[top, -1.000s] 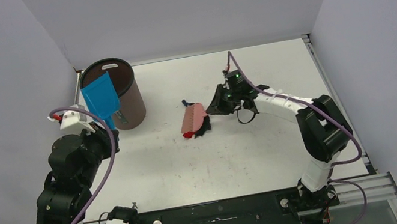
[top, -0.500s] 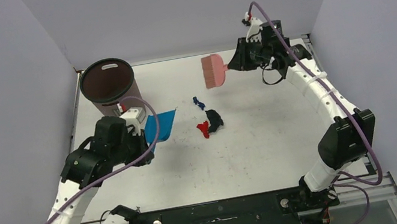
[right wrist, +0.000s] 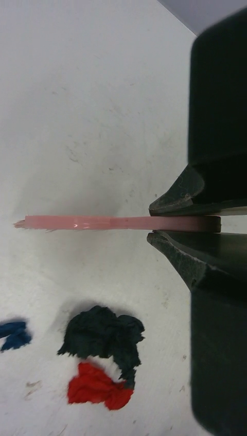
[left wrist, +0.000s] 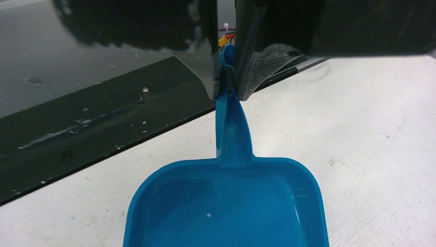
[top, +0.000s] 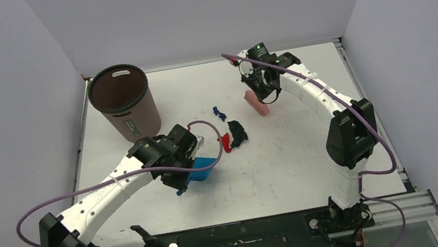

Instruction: Sweep away the paper scraps from the table

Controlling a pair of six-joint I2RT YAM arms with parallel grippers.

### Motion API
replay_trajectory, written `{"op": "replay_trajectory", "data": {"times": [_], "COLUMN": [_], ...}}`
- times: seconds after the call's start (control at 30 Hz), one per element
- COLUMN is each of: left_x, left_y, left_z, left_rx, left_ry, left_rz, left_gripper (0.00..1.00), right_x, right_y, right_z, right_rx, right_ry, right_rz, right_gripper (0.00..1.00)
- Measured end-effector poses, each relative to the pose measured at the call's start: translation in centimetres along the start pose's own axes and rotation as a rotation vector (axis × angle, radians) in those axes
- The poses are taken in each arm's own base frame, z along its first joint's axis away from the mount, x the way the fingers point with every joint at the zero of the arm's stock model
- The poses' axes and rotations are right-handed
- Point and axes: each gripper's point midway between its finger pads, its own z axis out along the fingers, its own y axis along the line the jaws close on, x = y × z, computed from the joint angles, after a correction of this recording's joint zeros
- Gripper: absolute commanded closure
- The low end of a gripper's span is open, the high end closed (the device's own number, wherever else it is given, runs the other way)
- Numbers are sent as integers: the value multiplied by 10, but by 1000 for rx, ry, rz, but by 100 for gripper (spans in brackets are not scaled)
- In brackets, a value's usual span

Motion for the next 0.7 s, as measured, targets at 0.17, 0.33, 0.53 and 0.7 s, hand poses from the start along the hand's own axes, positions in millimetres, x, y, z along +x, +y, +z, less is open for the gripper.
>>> {"op": "replay_trajectory", "data": {"times": [0.17,0.33,0.53,0.7], "left_x": [-5,-24,-28,-34], "left_y": [0,-4,-6,-9], "left_z": [20,33,53,68], "left_rx": [-77,-147,-200,-202], "left_ry": [78,110,151,156], "left_rz": [47,112,181,207], "left_gripper": [100,100,100,100], "right_x": [29,27,29,29], "right_y": [17,33,55,78], "right_z": [15,13,10,7], "right_rx": [-6,-28,-112,-222], "right_ry": [131,131,140,136], "right_rz": [-72,-104,-96,-57], "right_gripper": [95,95,95,95]}}
